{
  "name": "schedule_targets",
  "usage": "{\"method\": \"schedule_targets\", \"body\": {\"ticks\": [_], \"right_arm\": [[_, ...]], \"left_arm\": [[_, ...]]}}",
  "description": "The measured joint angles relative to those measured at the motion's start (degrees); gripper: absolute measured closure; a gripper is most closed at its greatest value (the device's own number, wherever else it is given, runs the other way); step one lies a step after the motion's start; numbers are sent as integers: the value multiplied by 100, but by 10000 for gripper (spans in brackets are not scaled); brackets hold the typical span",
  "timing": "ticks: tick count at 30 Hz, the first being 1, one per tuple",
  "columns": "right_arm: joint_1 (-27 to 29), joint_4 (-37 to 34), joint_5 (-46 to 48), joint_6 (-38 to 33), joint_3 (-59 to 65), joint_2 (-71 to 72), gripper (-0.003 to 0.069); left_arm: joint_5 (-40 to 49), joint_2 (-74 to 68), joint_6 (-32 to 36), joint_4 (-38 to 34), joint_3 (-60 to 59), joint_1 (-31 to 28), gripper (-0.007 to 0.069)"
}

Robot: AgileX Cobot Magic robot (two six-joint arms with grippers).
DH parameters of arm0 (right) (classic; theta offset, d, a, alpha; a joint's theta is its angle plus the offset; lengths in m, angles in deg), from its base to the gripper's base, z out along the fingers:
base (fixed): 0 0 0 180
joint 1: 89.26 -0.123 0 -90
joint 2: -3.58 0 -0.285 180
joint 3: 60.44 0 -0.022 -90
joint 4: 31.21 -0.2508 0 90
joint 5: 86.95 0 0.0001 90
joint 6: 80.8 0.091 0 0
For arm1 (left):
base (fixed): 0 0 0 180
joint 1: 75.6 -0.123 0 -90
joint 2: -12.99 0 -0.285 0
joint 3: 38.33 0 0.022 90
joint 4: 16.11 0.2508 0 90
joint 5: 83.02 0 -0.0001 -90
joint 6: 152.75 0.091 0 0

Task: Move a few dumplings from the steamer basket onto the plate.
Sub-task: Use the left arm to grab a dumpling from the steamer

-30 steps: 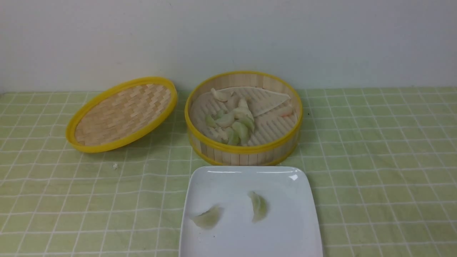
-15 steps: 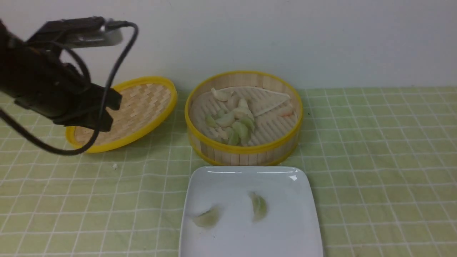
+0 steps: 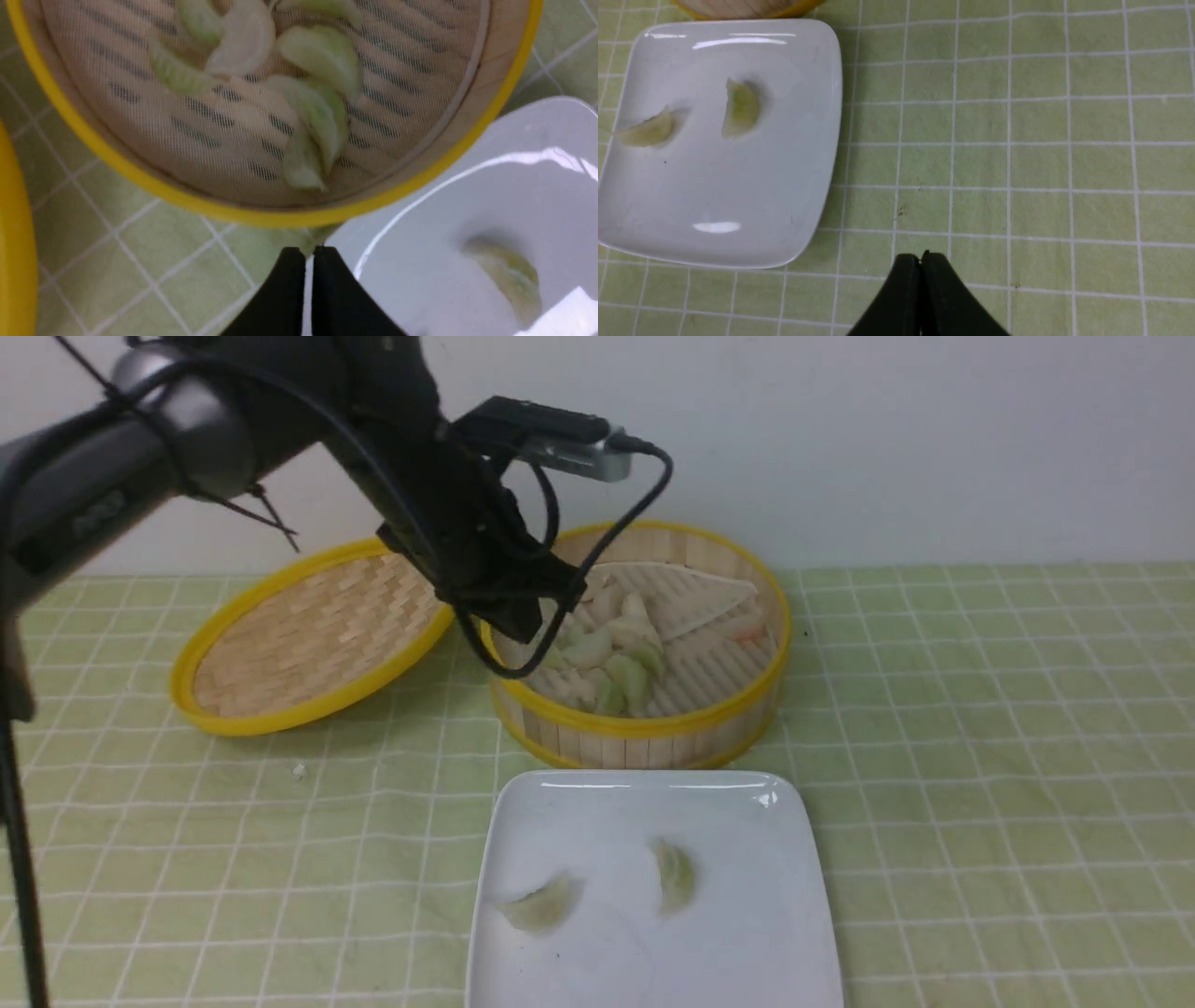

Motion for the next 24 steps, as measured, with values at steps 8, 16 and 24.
{"method": "schedule_targets", "body": {"ticks": [8,16,24], "right_arm": [[0,-276,86,0,0,0,673],[0,-277,86,0,0,0,673],[0,-295,86,0,0,0,673]], "left_arm": [[-629,-744,-236,290,265,249,360],[-994,-1259,-454,340,265,255,193],[-861,-1382,-541,292,326,263,335]]}}
